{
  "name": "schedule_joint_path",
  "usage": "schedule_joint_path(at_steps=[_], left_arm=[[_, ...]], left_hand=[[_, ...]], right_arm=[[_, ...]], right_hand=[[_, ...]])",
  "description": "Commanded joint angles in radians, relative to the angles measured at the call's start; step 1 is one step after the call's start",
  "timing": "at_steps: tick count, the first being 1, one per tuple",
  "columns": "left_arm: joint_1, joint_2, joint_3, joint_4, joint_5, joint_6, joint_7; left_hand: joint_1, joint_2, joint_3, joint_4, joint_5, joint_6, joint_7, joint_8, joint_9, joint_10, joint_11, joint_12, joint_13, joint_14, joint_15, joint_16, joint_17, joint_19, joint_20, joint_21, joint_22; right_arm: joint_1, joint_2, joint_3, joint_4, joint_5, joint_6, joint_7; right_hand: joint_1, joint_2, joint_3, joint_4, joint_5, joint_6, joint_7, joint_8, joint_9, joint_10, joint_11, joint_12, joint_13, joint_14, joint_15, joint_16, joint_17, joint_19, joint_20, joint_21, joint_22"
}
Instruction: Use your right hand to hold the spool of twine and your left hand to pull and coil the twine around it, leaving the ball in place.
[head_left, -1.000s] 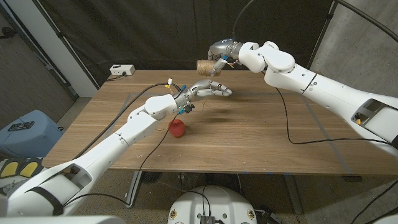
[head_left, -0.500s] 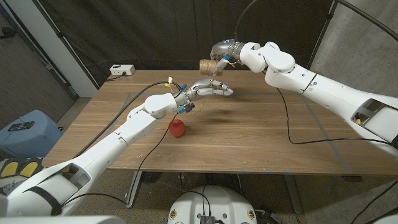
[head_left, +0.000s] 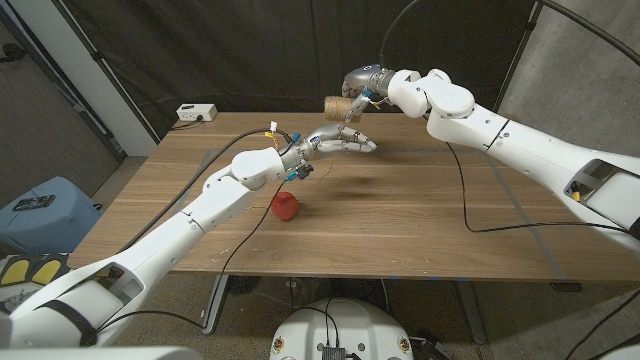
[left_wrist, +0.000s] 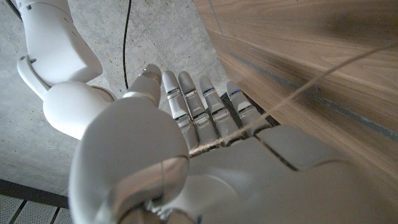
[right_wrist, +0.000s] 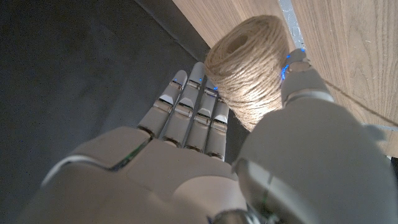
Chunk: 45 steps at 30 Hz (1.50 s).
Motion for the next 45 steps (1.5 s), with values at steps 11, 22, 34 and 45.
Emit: schedule_joint_path(at_steps=[11,22,34,45], left_arm=[[0.001,0.008,-0.015,-0.033,-0.013,-0.011,-0.011],[0.008,0.015,-0.022,-0.058,-0.018,-0.018,-0.013],[0.014,0.017,-0.031,-0.079,-0.025,-0.027,-0.010],[0.012,0.016,-0.035,-0.095,-0.034,-0.033,-0.019]], left_hand=[[0.006,0.010,0.001,-0.003,0.003,0.013,-0.003,0.009,0.003,0.018,-0.003,0.005,0.007,0.016,-0.003,0.004,0.001,0.013,-0.002,0.003,0.003],[0.007,0.013,0.003,-0.003,0.004,0.015,0.000,0.009,0.003,0.023,-0.003,0.006,0.010,0.020,-0.005,0.004,0.000,0.015,-0.002,0.003,0.004],[0.007,0.015,0.004,-0.002,0.005,0.019,-0.003,0.010,0.003,0.028,-0.002,0.007,0.014,0.024,-0.007,0.002,0.000,0.017,-0.004,0.004,0.004],[0.004,0.013,0.002,-0.002,0.005,0.004,0.000,0.003,0.004,0.015,-0.002,-0.001,0.017,0.016,-0.003,-0.002,0.000,0.014,-0.003,0.003,0.004]], right_arm=[[-0.015,-0.010,-0.011,0.000,-0.032,-0.036,0.000],[-0.016,-0.017,-0.003,0.012,-0.029,-0.056,-0.001],[-0.030,-0.038,0.011,0.018,-0.021,-0.084,-0.008],[-0.046,-0.058,0.020,0.007,-0.009,-0.106,-0.004]], right_hand=[[0.091,0.086,-0.007,-0.001,0.003,0.163,-0.147,0.012,0.006,0.140,-0.130,0.008,0.007,0.015,-0.156,0.007,0.009,0.013,0.000,0.000,0.002],[0.094,0.088,-0.010,-0.001,0.002,0.161,-0.147,0.011,0.006,0.141,-0.129,0.006,0.007,0.015,-0.156,0.005,0.011,0.014,-0.001,0.000,0.002],[0.095,0.090,-0.013,0.001,0.002,0.160,-0.149,0.011,0.007,0.139,-0.129,0.004,0.007,0.017,-0.156,0.004,0.013,0.015,-0.002,-0.001,0.002],[0.093,0.090,-0.015,0.002,0.002,0.157,-0.147,0.009,0.007,0.137,-0.125,0.002,0.007,0.017,-0.157,0.000,0.012,0.016,-0.003,-0.001,0.002]])
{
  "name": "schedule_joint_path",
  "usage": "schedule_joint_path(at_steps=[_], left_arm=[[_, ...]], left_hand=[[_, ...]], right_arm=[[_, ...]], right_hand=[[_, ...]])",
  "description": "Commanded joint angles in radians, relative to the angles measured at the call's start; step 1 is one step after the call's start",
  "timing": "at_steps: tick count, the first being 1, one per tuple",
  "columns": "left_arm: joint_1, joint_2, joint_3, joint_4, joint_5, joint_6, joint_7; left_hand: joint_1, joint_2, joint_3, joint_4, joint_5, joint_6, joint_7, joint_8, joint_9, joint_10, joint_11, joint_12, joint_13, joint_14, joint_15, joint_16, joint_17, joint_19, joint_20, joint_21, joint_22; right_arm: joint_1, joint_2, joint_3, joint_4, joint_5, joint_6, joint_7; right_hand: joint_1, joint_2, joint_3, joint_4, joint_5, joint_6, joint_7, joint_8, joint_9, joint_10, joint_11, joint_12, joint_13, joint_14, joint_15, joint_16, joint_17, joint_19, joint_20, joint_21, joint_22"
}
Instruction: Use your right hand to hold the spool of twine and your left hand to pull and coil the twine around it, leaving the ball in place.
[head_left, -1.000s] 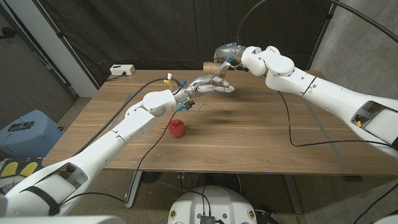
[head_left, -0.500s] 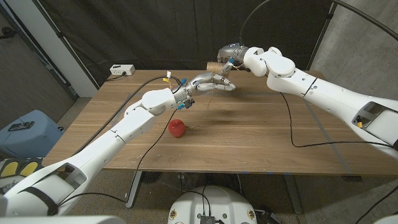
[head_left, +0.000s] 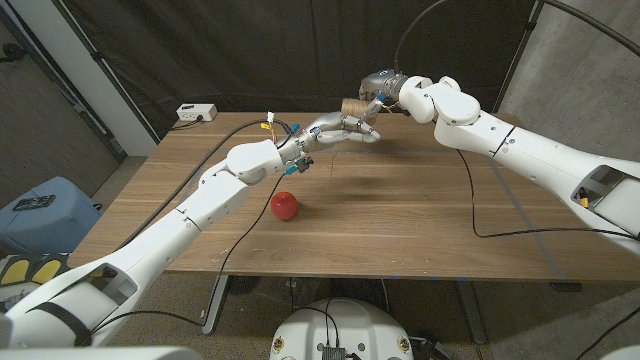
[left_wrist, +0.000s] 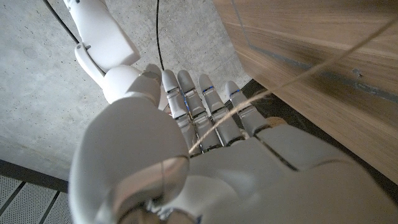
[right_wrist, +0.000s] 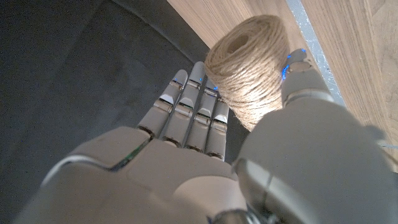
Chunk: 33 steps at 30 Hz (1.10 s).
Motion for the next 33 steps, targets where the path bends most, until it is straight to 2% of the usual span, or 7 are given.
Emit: schedule_joint_path(at_steps=[1,20,33], left_arm=[[-0.001,0.000,-0.007,-0.019,-0.011,-0.009,-0.007],[-0.028,0.005,-0.011,-0.018,-0.010,-0.018,-0.032],[-0.061,-0.003,-0.009,0.011,-0.009,-0.042,-0.065]], left_hand=[[-0.002,0.008,0.002,-0.002,0.004,-0.002,0.005,-0.001,0.004,-0.005,-0.001,-0.001,0.004,0.000,0.007,-0.003,0.002,0.010,0.001,0.003,0.004],[-0.002,0.010,0.000,-0.002,0.004,-0.003,0.006,-0.003,0.004,-0.002,0.002,-0.003,0.010,0.000,0.008,-0.003,0.006,0.008,0.001,0.002,0.004],[-0.005,0.008,-0.002,-0.001,0.004,-0.010,0.005,-0.007,0.004,-0.008,0.003,-0.008,0.013,-0.003,0.008,-0.006,0.005,0.007,0.001,0.002,0.004]], right_arm=[[-0.017,-0.022,0.011,-0.008,0.011,-0.023,0.002],[-0.017,-0.013,-0.007,0.010,0.010,-0.010,0.013],[-0.024,-0.012,-0.017,0.012,0.012,-0.008,0.027]], right_hand=[[0.089,0.093,-0.003,-0.002,0.003,0.154,-0.151,0.007,0.005,0.135,-0.125,-0.001,0.003,0.012,-0.155,-0.001,0.002,0.007,-0.001,-0.001,0.002],[0.093,0.095,-0.004,-0.002,0.004,0.154,-0.150,0.006,0.005,0.137,-0.129,-0.002,0.004,0.016,-0.155,-0.006,0.003,0.008,-0.002,-0.002,0.002],[0.095,0.096,-0.006,-0.003,0.004,0.156,-0.152,0.007,0.005,0.139,-0.128,-0.003,0.005,0.018,-0.155,-0.008,0.005,0.008,-0.001,-0.002,0.002]])
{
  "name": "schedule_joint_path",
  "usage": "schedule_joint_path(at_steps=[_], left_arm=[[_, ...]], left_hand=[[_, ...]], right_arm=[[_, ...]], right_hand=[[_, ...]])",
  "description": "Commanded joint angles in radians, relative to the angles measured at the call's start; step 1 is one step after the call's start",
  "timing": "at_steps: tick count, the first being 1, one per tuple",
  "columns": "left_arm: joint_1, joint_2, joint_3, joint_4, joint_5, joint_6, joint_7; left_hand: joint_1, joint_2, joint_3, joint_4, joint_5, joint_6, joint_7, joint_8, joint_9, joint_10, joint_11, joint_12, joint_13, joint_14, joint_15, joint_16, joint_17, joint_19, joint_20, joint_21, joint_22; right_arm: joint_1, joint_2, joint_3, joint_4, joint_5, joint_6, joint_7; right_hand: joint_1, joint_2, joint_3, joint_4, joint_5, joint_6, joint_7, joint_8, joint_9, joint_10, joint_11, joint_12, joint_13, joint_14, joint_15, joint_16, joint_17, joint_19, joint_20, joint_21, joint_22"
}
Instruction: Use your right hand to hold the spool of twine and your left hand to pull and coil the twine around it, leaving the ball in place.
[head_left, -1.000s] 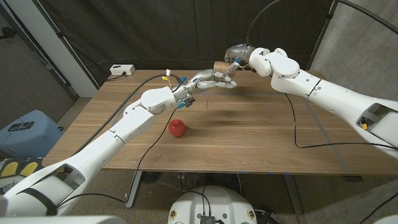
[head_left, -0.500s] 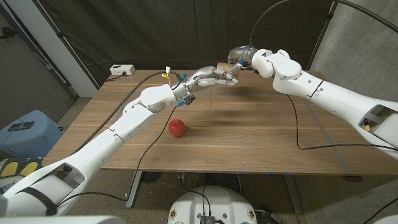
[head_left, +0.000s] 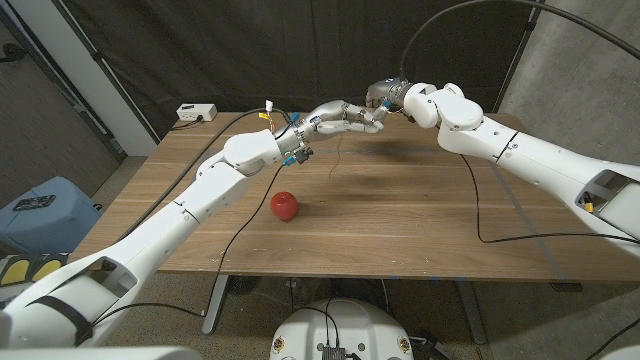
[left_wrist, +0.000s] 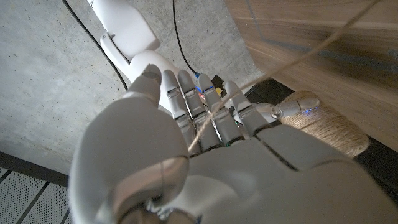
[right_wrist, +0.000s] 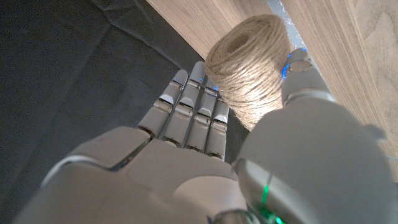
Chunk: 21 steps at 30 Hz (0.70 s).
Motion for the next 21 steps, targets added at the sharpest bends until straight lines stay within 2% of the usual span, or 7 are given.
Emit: schedule_joint_path(at_steps=[1,21], left_arm=[[-0.028,-0.005,0.001,0.021,0.002,-0.018,-0.025],[-0.057,-0.007,-0.002,0.028,0.008,-0.023,-0.035]], left_hand=[[0.000,0.002,-0.002,-0.001,0.004,-0.006,0.002,-0.003,0.004,-0.004,0.000,-0.004,0.004,0.001,0.005,-0.006,0.003,0.007,0.001,0.002,0.004],[0.004,0.005,-0.001,-0.003,0.004,-0.004,0.002,-0.003,0.004,-0.003,-0.002,-0.006,0.009,0.001,0.006,-0.006,0.005,0.006,0.002,0.002,0.005]], right_arm=[[-0.005,0.002,-0.011,0.006,0.001,0.005,0.012],[-0.017,0.003,-0.020,0.012,0.005,0.014,0.019]], right_hand=[[0.093,0.097,-0.003,0.000,0.006,0.156,-0.152,0.006,0.003,0.135,-0.125,0.008,0.004,0.010,-0.153,0.000,0.005,0.008,-0.001,-0.002,0.002],[0.099,0.101,-0.008,0.000,0.006,0.161,-0.153,0.008,0.004,0.139,-0.125,0.008,0.006,0.011,-0.153,-0.002,0.010,0.010,-0.002,-0.002,0.002]])
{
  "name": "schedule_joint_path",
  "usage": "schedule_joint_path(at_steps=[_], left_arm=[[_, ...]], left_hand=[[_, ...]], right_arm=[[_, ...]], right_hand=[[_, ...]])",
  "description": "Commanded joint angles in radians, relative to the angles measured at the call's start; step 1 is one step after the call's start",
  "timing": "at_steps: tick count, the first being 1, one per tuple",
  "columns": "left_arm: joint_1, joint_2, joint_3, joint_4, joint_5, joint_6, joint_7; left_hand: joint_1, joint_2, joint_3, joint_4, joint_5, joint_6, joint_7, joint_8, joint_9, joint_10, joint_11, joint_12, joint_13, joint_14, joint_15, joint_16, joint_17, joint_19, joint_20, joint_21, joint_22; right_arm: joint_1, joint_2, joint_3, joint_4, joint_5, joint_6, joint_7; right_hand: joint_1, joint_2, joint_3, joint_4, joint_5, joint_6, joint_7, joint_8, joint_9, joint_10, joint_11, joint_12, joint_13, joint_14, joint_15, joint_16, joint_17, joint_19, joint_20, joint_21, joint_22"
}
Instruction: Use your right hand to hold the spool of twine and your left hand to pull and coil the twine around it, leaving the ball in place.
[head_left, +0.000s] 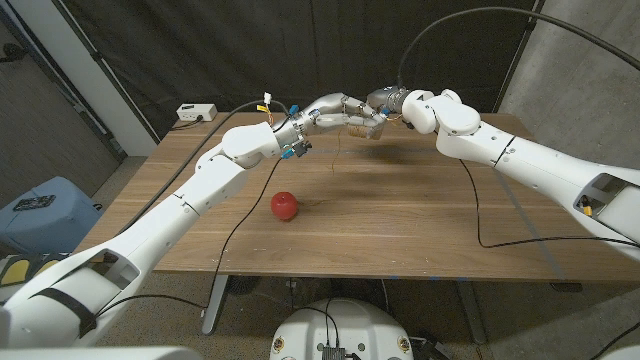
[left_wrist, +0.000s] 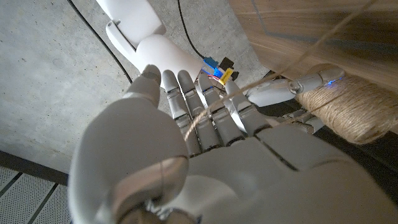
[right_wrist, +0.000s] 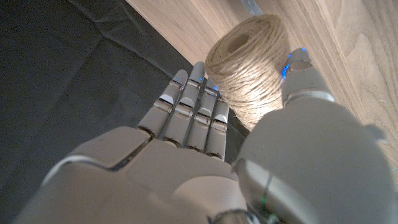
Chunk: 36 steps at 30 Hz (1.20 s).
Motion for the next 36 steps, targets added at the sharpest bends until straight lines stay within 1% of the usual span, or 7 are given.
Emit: schedule_joint_path(at_steps=[1,12,20,24,26,28,36], left_arm=[[-0.026,-0.002,0.001,0.007,0.009,-0.004,-0.012],[-0.049,-0.005,0.006,0.019,0.021,-0.010,-0.017],[-0.056,-0.003,0.005,0.023,0.025,-0.015,-0.014],[-0.057,0.000,0.003,0.023,0.030,-0.016,-0.008],[-0.058,0.001,0.001,0.026,0.029,-0.018,-0.007],[-0.059,0.002,0.000,0.028,0.031,-0.020,-0.005],[-0.067,0.002,0.001,0.035,0.034,-0.025,-0.007]], left_hand=[[0.003,0.005,-0.001,-0.003,0.004,-0.004,0.001,0.000,0.004,-0.002,-0.002,-0.002,0.005,0.001,0.006,0.000,0.005,0.006,0.001,0.001,0.005],[0.004,0.007,0.000,-0.003,0.004,-0.002,0.002,0.000,0.005,0.002,-0.002,-0.002,0.007,0.004,0.004,-0.001,0.005,0.007,0.002,0.002,0.005],[0.005,0.010,0.000,-0.003,0.005,0.000,0.001,0.001,0.005,0.002,0.003,-0.003,0.009,0.004,0.004,0.000,0.006,0.007,0.002,0.002,0.005],[0.006,0.010,0.000,-0.004,0.005,-0.001,0.003,0.000,0.005,0.003,0.002,-0.004,0.010,0.004,0.004,0.000,0.006,0.007,0.002,0.002,0.005],[0.007,0.010,0.001,-0.004,0.006,0.001,0.002,0.001,0.005,0.004,-0.002,-0.003,0.011,0.005,0.003,0.000,0.007,0.007,0.002,0.002,0.005],[0.008,0.011,0.001,-0.005,0.006,-0.001,0.006,0.000,0.005,0.004,0.000,-0.004,0.011,0.004,0.004,0.000,0.007,0.007,0.002,0.002,0.005],[0.007,0.011,0.001,-0.004,0.007,0.003,0.000,0.000,0.005,0.004,-0.001,-0.005,0.014,0.007,0.004,-0.001,0.006,0.008,0.002,0.003,0.005]], right_arm=[[-0.006,0.002,-0.007,0.003,0.002,0.008,0.003],[-0.017,-0.012,-0.012,-0.030,-0.009,0.023,0.004],[-0.024,-0.018,-0.012,-0.048,-0.020,0.036,0.002],[-0.028,-0.022,-0.011,-0.059,-0.024,0.042,0.003],[-0.031,-0.026,-0.010,-0.070,-0.027,0.046,0.004],[-0.033,-0.029,-0.011,-0.080,-0.033,0.051,0.004],[-0.050,-0.048,-0.003,-0.130,-0.036,0.076,0.006]], right_hand=[[0.099,0.102,-0.004,-0.001,0.006,0.160,-0.153,0.005,0.004,0.137,-0.123,0.003,0.003,0.012,-0.154,-0.002,0.005,0.010,-0.002,-0.002,0.002],[0.103,0.104,-0.006,-0.001,0.006,0.164,-0.154,0.007,0.004,0.140,-0.124,0.002,0.002,0.014,-0.154,-0.002,0.008,0.011,-0.003,-0.002,0.002],[0.107,0.107,-0.008,-0.001,0.006,0.167,-0.155,0.009,0.005,0.146,-0.125,0.003,0.003,0.016,-0.155,-0.003,0.010,0.013,-0.004,-0.002,0.002],[0.107,0.108,-0.009,-0.001,0.005,0.168,-0.156,0.009,0.005,0.147,-0.126,0.003,0.003,0.017,-0.154,-0.003,0.011,0.013,-0.004,-0.002,0.002],[0.109,0.108,-0.010,-0.002,0.005,0.169,-0.156,0.009,0.006,0.147,-0.125,0.003,0.003,0.017,-0.155,-0.002,0.012,0.013,-0.004,-0.002,0.002],[0.109,0.108,-0.011,-0.001,0.005,0.171,-0.156,0.010,0.006,0.150,-0.126,0.003,0.002,0.018,-0.155,-0.003,0.012,0.014,-0.004,-0.002,0.002],[0.113,0.111,-0.012,-0.002,0.004,0.178,-0.159,0.014,0.007,0.151,-0.128,0.003,0.004,0.019,-0.155,-0.003,0.014,0.014,-0.004,-0.002,0.002]])
